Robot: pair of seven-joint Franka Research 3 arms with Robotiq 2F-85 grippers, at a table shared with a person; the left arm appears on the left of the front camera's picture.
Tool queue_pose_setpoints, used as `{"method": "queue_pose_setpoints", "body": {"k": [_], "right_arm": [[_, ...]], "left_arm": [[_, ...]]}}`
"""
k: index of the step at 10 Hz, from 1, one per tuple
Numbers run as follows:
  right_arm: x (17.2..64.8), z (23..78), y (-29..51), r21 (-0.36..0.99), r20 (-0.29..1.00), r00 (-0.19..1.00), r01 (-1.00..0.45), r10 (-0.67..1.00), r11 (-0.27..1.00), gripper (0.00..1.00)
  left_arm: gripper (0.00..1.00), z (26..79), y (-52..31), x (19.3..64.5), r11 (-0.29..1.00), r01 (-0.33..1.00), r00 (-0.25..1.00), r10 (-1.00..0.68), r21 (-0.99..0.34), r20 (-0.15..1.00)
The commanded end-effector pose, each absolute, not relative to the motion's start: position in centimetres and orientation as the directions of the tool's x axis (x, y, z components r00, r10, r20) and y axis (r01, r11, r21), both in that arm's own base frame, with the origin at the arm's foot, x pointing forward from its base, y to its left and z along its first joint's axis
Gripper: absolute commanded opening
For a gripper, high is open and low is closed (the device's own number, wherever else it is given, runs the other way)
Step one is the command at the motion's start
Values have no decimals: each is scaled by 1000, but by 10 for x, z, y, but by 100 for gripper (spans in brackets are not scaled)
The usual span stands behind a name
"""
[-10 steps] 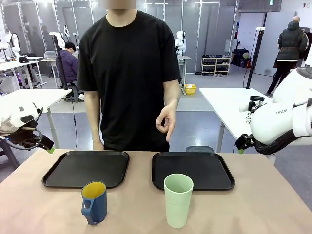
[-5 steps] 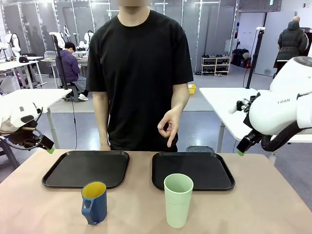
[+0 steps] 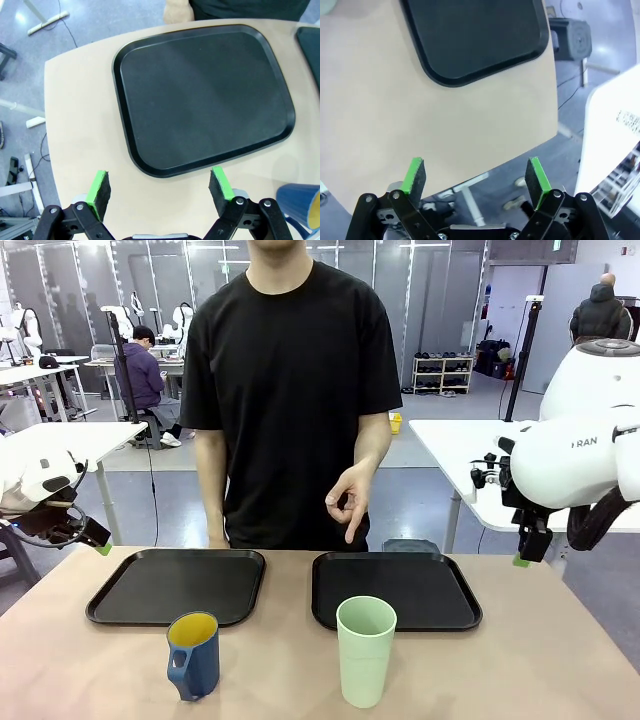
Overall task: Sort and store the cups by type.
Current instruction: Pick up the Reusable plastic cup.
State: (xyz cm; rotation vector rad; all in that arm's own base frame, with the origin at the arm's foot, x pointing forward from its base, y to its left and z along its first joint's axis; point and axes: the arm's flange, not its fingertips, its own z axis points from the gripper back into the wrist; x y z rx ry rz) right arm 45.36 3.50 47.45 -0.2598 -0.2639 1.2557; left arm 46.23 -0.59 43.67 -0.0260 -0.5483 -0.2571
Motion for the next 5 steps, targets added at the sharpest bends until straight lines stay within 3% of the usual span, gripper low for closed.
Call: {"method": "queue_pose_setpoints", "body": {"k": [1, 5], "right_arm": [[460, 474, 33, -303, 104, 178, -931, 978, 202, 100], [454, 472, 40, -317, 72, 188, -927, 979, 201, 100]], "left_arm": [[100, 436, -3, 463, 968, 247, 823, -229, 35, 520], [100, 436, -3, 463, 968, 247, 823, -229, 35, 520]]}}
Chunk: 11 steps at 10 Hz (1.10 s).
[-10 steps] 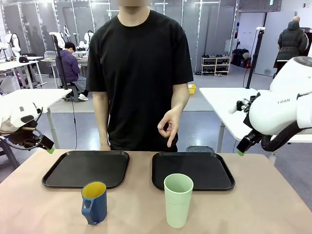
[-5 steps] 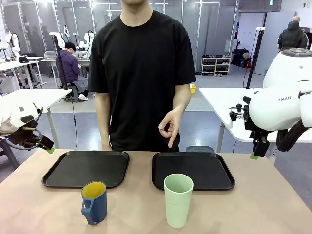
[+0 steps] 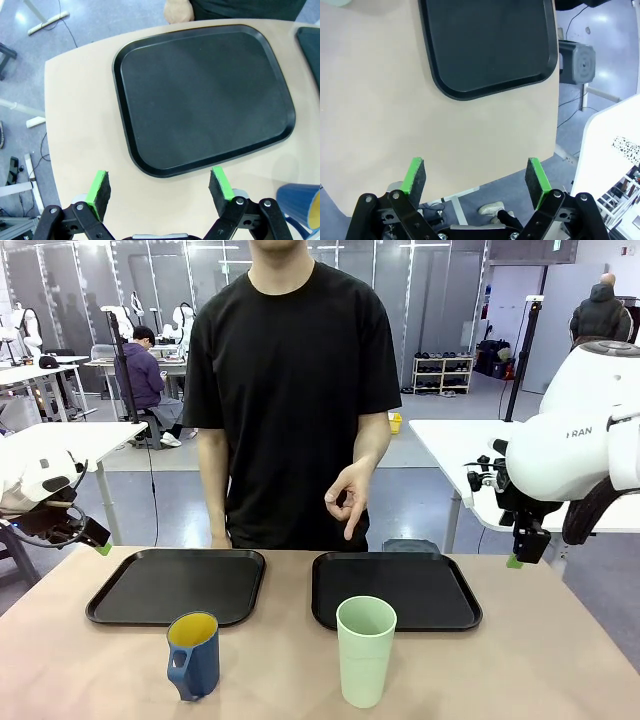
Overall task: Sort and store the cups by type.
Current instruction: Pick up the Reusable plastic cup.
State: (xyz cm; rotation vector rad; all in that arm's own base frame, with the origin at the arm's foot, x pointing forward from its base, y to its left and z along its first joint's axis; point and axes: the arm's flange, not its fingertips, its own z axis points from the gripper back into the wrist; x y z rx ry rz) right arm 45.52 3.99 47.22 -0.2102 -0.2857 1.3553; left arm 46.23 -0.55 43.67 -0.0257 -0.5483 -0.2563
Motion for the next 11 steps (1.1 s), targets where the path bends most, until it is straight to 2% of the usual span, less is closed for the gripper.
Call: {"method": "queue_pose_setpoints", "body": {"k": [1, 3, 5, 6, 9, 11], "right_arm": [[454, 472, 40, -317, 72, 188, -927, 979, 201, 100], [455, 472, 41, -312, 79, 186, -928, 979, 202, 100], [458, 450, 43, -171, 81, 49, -983, 995, 63, 100], [449, 437, 43, -128, 88, 21, -991, 996, 32, 100], [421, 404, 48, -88, 205, -75, -994, 976, -58, 100], [419, 383, 49, -109, 316, -59, -994, 947, -26, 100]], "left_arm": [[100, 436, -3, 463, 968, 247, 823, -229, 35, 520], [100, 436, -3, 463, 968, 247, 823, -229, 35, 520], [100, 436, -3, 463, 968, 247, 823, -229, 35, 520], [100, 436, -3, 463, 968, 247, 823, -229, 35, 520], [100, 436, -3, 463, 968, 247, 823, -229, 35, 520], [100, 436, -3, 463, 968, 247, 823, -229, 35, 520]]}}
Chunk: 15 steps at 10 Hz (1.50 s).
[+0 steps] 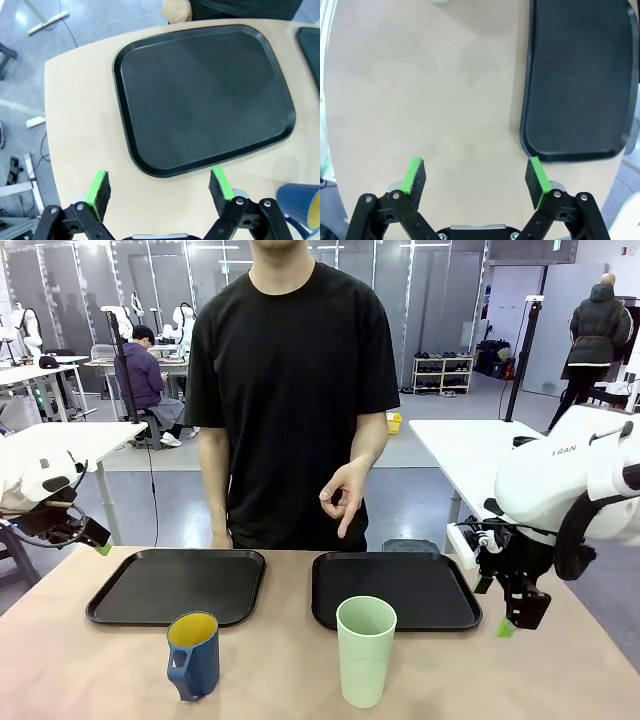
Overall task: Sort and store the cups by type.
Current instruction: Pick up the Reusable plastic cup.
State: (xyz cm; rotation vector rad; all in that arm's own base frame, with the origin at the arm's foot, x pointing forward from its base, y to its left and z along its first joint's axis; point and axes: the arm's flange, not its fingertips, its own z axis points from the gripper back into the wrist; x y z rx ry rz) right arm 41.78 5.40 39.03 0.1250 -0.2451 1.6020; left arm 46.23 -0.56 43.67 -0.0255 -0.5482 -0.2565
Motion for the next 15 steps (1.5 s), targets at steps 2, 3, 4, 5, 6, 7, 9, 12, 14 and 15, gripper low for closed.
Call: {"method": "queue_pose_setpoints", "body": {"k": [2, 3, 4, 5, 6, 7, 9, 12, 14, 15], "right_arm": [[419, 359, 49, -147, 471, -82, -989, 878, -13, 100], [420, 350, 49, -167, 538, -95, -986, 837, -5, 100], [421, 341, 50, -185, 584, -90, -982, 807, 24, 100], [421, 334, 51, -201, 629, -97, -979, 771, 41, 100], [420, 327, 53, -219, 706, -123, -974, 698, 51, 100], [420, 321, 53, -208, 725, -110, -976, 680, 63, 100], [422, 317, 55, -185, 804, -168, -982, 570, -28, 100], [425, 308, 55, -98, 884, -120, -993, 452, -73, 100], [426, 301, 58, -74, 911, -113, -991, 397, -112, 100], [426, 298, 60, -69, 911, -101, -993, 399, -94, 100]], "left_arm": [[100, 436, -3, 463, 968, 247, 823, -229, 35, 520], [100, 436, -3, 463, 968, 247, 823, -229, 35, 520], [100, 436, -3, 463, 968, 247, 823, -229, 35, 520], [100, 436, -3, 463, 968, 247, 823, -229, 35, 520], [100, 436, -3, 463, 968, 247, 823, -229, 35, 520], [100, 436, -3, 463, 968, 247, 823, -229, 35, 520], [100, 436, -3, 463, 968, 247, 823, -229, 35, 520], [100, 436, -3, 463, 968, 247, 823, -229, 35, 520], [100, 436, -3, 463, 968, 247, 823, -229, 35, 520], [100, 436, -3, 463, 968, 247, 823, -229, 35, 520]]}}
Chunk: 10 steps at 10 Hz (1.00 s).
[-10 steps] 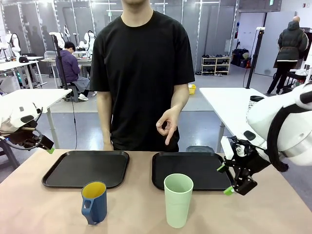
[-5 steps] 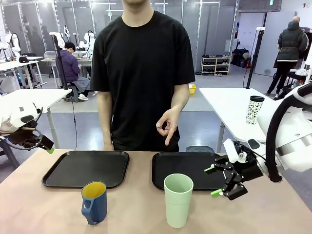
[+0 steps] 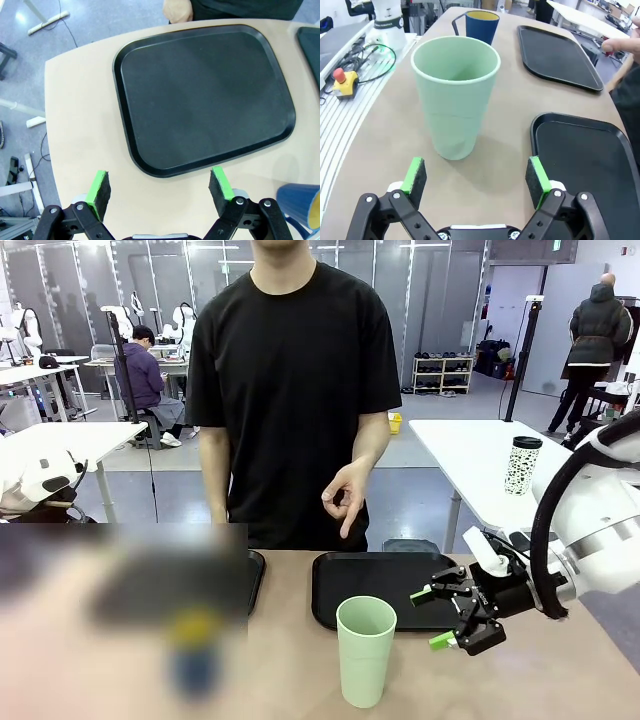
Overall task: Sort and store the cups by type.
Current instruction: Pick up the Reusable plastic cup.
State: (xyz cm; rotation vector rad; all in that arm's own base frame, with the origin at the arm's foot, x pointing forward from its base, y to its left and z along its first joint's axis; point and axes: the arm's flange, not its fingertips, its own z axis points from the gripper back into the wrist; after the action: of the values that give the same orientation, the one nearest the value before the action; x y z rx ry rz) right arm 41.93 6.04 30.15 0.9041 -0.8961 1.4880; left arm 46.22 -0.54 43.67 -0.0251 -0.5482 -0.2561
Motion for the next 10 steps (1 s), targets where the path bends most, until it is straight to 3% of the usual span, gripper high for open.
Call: {"method": "queue_pose_setpoints", "body": {"k": [1, 5, 10], "right_arm": [[426, 292, 63, -64, 918, -95, -994, 385, -94, 100], [427, 277, 69, -94, 949, -111, -993, 296, -72, 100], [423, 286, 68, -50, 932, -79, -995, 354, -90, 100]], "left_arm": [[100, 436, -3, 463, 968, 247, 823, -229, 35, 520], [100, 436, -3, 463, 968, 247, 823, -229, 35, 520], [100, 436, -3, 463, 968, 247, 823, -229, 35, 520]]}}
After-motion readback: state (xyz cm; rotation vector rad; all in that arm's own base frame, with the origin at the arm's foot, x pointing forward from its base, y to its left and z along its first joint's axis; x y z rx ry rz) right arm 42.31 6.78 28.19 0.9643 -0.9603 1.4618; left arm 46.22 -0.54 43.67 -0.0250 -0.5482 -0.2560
